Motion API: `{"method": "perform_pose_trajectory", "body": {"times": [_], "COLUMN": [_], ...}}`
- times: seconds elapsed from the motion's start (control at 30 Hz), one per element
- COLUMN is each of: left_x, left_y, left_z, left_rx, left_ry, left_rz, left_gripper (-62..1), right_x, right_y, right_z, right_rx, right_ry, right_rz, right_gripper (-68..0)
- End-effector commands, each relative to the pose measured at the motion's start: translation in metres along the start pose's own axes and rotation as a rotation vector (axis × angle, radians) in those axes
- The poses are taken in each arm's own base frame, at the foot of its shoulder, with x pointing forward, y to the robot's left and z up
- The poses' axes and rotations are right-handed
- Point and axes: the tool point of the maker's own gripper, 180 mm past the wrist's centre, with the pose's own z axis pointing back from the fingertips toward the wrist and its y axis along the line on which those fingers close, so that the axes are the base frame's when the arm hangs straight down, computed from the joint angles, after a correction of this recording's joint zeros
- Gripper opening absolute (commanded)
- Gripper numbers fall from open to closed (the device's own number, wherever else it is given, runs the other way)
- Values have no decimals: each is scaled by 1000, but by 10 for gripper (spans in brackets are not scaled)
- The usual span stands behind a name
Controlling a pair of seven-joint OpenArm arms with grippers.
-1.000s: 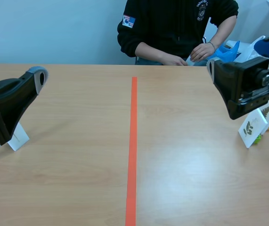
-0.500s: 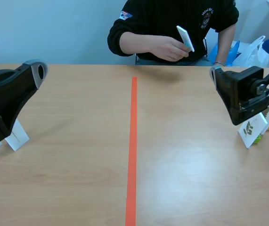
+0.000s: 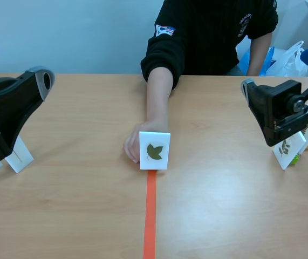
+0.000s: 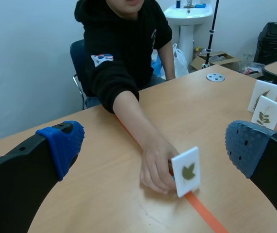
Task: Sort the leaf by its shape. The table is split by an orange tape line. A compound leaf with several leaflets goes to the left side, a simple leaf with one blade goes to the right side. Return to the home posture when a red brick is placed on the table.
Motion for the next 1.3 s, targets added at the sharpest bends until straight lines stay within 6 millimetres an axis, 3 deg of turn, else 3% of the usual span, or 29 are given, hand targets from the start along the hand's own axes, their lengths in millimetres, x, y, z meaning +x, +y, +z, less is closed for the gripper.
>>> {"method": "perform_pose_trajectory", "body": {"times": [0.0, 0.83, 1.27], "left_x": [3, 2, -34], "left_y": [1, 3, 34], "left_z": [0, 1, -2], "left_rx": [2, 8, 40], "left_ry": [-14, -21, 48], "left_rz": [3, -3, 2], "left_gripper": [14, 14, 14], "right_x": [4, 4, 4], "right_y": [-3, -2, -2], "right_z": [0, 0, 0], "right_rx": [-4, -3, 0], "right_ry": [-17, -17, -17], "right_rz": [9, 9, 9], "right_gripper": [-111, -111, -111]}}
